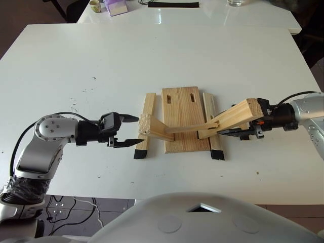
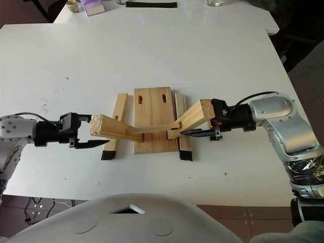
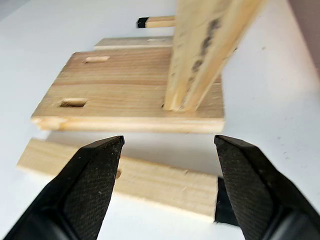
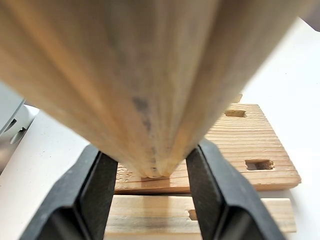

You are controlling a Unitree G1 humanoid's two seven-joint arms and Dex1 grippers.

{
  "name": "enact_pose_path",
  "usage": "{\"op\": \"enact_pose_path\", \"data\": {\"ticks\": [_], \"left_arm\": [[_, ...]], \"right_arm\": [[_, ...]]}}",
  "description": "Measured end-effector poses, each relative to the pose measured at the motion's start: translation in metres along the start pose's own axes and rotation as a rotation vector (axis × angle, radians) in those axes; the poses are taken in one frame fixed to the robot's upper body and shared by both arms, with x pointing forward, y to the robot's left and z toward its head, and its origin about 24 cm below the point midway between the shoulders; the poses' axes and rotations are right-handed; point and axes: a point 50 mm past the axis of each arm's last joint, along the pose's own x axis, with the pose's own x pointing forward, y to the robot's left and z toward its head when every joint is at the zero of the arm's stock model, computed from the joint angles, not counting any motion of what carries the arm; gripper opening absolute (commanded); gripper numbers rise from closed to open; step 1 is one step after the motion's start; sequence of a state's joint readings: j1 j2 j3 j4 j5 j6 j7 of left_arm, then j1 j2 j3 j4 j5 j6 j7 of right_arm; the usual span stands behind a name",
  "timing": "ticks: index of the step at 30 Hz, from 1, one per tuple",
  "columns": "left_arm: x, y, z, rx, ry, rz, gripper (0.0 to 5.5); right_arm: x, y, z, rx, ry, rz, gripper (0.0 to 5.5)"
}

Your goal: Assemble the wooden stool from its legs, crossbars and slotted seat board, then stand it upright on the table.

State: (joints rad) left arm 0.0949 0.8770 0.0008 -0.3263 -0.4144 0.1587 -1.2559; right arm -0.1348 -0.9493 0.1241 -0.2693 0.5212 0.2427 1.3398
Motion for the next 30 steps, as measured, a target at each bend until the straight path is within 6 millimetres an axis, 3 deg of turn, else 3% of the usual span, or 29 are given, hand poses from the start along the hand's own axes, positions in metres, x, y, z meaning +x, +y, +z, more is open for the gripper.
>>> {"op": "enact_pose_path", "data": {"ticks": [9,30], "left_arm": [[0.023,0.000,0.028,-0.001,-0.142,-0.016,3.36],[0.037,0.004,0.025,-0.005,-0.134,0.001,3.36]], "right_arm": [[0.002,0.000,0.000,-0.010,0.001,0.001,2.00],[0.018,-0.011,0.007,-0.019,0.037,0.049,2.00]]}}
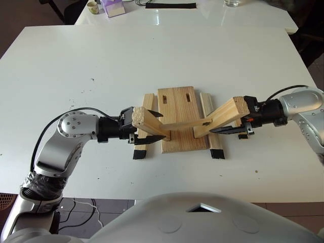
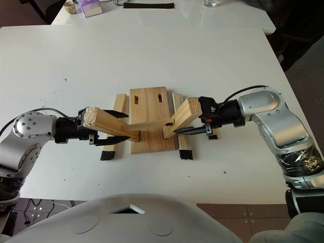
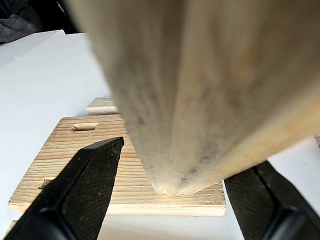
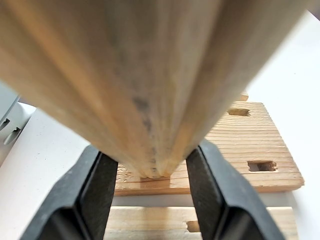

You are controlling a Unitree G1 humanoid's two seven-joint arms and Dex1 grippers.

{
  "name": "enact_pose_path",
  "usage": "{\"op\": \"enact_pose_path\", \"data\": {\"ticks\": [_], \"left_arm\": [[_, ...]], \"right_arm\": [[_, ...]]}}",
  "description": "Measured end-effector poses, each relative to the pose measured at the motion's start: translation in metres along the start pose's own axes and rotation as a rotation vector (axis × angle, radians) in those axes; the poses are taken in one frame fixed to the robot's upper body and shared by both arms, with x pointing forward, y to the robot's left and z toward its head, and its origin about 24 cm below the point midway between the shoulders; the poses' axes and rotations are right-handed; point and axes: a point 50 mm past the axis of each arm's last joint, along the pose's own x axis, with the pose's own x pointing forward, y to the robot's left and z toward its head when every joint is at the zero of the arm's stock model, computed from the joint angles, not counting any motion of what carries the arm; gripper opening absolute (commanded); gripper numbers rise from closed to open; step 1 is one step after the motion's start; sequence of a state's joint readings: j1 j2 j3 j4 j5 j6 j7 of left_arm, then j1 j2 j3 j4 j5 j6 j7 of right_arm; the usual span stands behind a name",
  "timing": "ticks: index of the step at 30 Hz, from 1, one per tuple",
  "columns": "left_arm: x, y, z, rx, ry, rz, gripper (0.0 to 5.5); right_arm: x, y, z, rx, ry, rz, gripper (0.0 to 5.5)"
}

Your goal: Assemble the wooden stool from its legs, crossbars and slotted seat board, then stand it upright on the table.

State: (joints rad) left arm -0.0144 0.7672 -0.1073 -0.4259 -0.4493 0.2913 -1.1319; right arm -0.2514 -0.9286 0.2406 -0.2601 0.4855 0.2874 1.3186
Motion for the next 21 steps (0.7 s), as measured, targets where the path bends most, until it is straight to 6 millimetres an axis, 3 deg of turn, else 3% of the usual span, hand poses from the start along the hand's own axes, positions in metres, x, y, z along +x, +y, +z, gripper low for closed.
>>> {"op": "enact_pose_path", "data": {"ticks": [7,11,18,21], "left_arm": [[-0.004,0.007,-0.004,0.007,0.007,-0.035,3.36],[-0.020,0.012,-0.010,-0.021,0.062,-0.055,3.36],[-0.053,0.041,-0.013,-0.092,0.069,0.034,3.36],[-0.054,0.065,-0.014,-0.112,0.081,0.121,2.88]], "right_arm": [[0.004,0.001,-0.004,-0.024,0.007,-0.010,2.00],[0.006,0.003,-0.009,-0.020,0.016,-0.018,2.00],[0.010,0.005,-0.014,-0.015,0.032,-0.026,2.00],[0.011,0.005,-0.016,-0.007,0.043,-0.027,2.00]]}}
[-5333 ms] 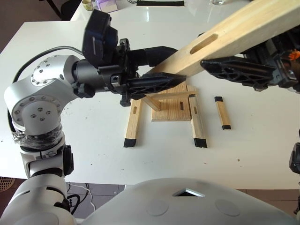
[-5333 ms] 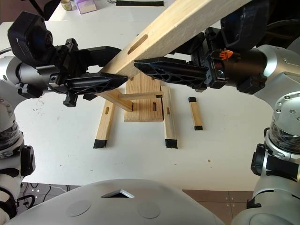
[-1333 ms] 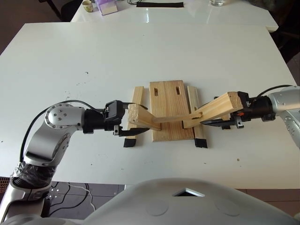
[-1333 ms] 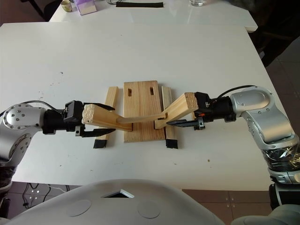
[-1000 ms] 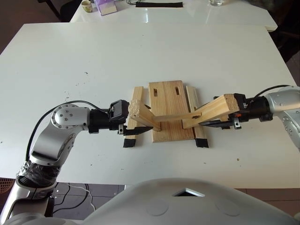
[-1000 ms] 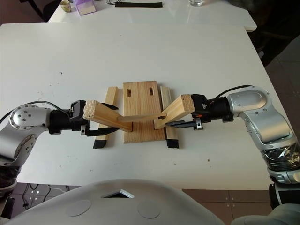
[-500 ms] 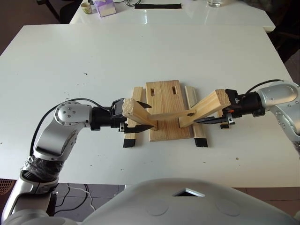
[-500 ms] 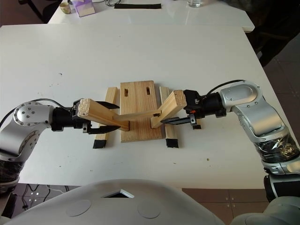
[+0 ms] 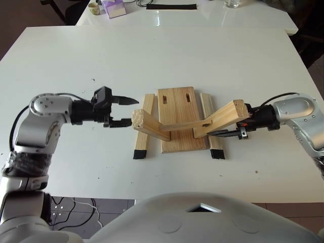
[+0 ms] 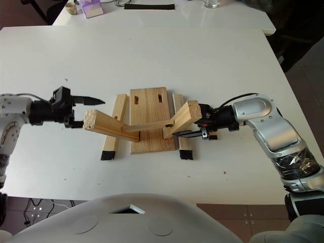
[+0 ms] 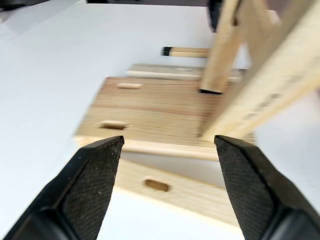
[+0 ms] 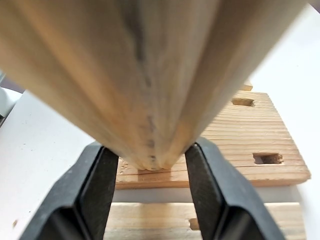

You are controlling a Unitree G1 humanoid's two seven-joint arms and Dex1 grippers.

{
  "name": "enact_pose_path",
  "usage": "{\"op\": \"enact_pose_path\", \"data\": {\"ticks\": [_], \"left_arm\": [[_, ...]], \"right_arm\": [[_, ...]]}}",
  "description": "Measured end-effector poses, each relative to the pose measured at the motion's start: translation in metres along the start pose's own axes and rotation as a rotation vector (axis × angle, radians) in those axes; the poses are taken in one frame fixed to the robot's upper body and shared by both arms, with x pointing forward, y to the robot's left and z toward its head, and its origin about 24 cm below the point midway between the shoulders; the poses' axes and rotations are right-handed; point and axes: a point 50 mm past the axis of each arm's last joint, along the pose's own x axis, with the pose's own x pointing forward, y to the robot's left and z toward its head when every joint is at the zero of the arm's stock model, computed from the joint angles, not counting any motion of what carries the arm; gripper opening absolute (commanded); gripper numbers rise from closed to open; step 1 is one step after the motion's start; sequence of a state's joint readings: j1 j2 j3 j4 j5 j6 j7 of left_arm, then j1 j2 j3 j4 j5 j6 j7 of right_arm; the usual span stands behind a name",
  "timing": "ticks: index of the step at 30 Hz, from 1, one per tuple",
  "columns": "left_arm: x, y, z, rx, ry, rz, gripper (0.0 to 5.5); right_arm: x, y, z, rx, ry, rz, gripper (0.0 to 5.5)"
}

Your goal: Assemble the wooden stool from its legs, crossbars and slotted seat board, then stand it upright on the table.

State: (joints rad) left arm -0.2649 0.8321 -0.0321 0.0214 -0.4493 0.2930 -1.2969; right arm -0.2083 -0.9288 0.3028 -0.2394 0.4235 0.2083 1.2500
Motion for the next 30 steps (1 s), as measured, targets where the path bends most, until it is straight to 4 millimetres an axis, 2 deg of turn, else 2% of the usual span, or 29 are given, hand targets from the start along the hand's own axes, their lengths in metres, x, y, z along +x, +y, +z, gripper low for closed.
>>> {"op": "enact_pose_path", "data": {"ticks": [3,5,9,11,16,24,26,28,29,30], "left_arm": [[0.018,0.016,0.018,-0.001,-0.079,-0.010,2.45],[0.040,0.021,0.041,0.005,-0.155,-0.090,2.15],[0.078,0.009,0.088,0.063,-0.237,-0.351,1.94],[0.091,0.000,0.096,0.053,-0.240,-0.460,1.94],[0.104,-0.019,0.101,0.084,-0.190,-0.672,1.94],[0.109,-0.031,0.109,0.046,-0.219,-0.781,1.94],[0.116,-0.034,0.100,0.075,-0.166,-0.788,1.94],[0.127,-0.040,0.075,0.057,-0.091,-0.800,1.94],[0.130,-0.043,0.065,0.051,-0.097,-0.820,1.94],[0.131,-0.043,0.066,0.072,-0.091,-0.823,1.94]], "right_arm": [[0.001,0.000,-0.001,0.002,0.002,0.001,2.00],[0.001,-0.001,-0.002,-0.001,0.005,0.003,2.00],[0.007,-0.005,-0.003,-0.018,0.013,0.023,2.00],[0.007,-0.007,-0.003,-0.022,0.015,0.032,2.00],[0.012,-0.013,-0.005,-0.033,0.024,0.060,2.00],[0.016,-0.016,-0.008,-0.036,0.052,0.077,2.00],[0.018,-0.016,-0.014,-0.028,0.097,0.078,1.91],[0.027,-0.003,-0.037,0.061,0.174,0.137,1.56],[0.033,0.003,-0.042,0.083,0.164,0.164,1.44],[0.034,0.003,-0.042,0.081,0.166,0.170,1.33]]}}
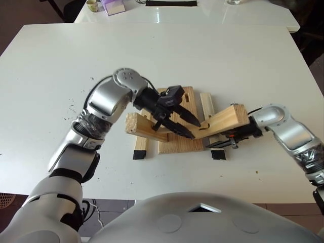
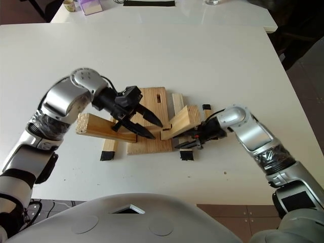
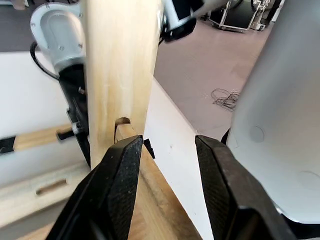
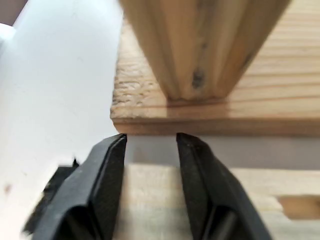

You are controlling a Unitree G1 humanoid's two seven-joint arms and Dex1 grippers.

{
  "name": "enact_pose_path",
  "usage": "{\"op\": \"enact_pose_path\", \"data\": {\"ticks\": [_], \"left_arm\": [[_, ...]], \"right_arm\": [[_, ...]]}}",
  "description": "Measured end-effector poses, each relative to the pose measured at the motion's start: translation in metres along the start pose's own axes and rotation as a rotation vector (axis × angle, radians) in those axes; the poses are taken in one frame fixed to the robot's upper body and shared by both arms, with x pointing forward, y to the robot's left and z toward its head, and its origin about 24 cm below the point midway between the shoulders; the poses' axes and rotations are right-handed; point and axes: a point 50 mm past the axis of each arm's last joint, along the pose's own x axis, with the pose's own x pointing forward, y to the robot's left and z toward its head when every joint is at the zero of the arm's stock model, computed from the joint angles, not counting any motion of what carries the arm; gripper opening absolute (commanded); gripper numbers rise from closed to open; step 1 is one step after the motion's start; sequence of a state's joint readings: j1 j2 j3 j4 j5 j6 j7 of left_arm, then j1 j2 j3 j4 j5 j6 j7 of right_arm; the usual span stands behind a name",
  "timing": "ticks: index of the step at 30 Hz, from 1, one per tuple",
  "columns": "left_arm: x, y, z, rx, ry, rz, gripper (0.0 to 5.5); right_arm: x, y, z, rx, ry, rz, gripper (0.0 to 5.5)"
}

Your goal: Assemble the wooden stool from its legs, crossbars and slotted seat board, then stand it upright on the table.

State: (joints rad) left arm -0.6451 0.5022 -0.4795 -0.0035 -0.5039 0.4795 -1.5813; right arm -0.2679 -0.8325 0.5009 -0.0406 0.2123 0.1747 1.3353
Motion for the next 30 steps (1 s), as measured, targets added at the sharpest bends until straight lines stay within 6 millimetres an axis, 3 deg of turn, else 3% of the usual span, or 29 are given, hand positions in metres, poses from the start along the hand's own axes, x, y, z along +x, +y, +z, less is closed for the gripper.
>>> {"op": "enact_pose_path", "data": {"ticks": [3,7,11,15,19,22,25,27,30], "left_arm": [[0.001,0.004,0.000,0.039,0.009,-0.005,1.94],[0.000,0.018,-0.004,-0.082,-0.068,0.075,1.94],[-0.027,0.024,0.021,-0.075,-0.199,0.215,1.94],[-0.061,0.010,0.067,0.066,-0.322,0.306,1.94],[-0.097,0.004,0.077,0.141,-0.318,0.536,1.94],[-0.135,-0.013,0.067,0.201,-0.198,0.850,1.94],[-0.152,-0.036,0.023,0.162,-0.044,1.151,2.21],[-0.147,-0.051,-0.008,0.103,0.025,1.285,2.50],[-0.119,-0.074,-0.039,0.039,0.021,1.434,2.94]], "right_arm": [[-0.001,-0.002,0.000,-0.006,0.022,0.006,0.73],[-0.002,-0.005,0.002,-0.009,0.027,-0.002,0.06],[-0.006,-0.006,0.006,-0.013,0.014,-0.026,0.03],[-0.010,-0.003,0.012,-0.026,-0.016,-0.053,0.03],[-0.015,0.005,0.014,-0.020,-0.038,-0.106,0.03],[-0.023,0.017,0.018,-0.019,-0.078,-0.240,0.03],[-0.031,0.034,0.015,-0.006,-0.074,-0.423,0.00],[-0.035,0.045,0.013,0.004,-0.060,-0.547,0.23],[-0.033,0.068,0.017,0.073,-0.088,-0.754,0.65]]}}
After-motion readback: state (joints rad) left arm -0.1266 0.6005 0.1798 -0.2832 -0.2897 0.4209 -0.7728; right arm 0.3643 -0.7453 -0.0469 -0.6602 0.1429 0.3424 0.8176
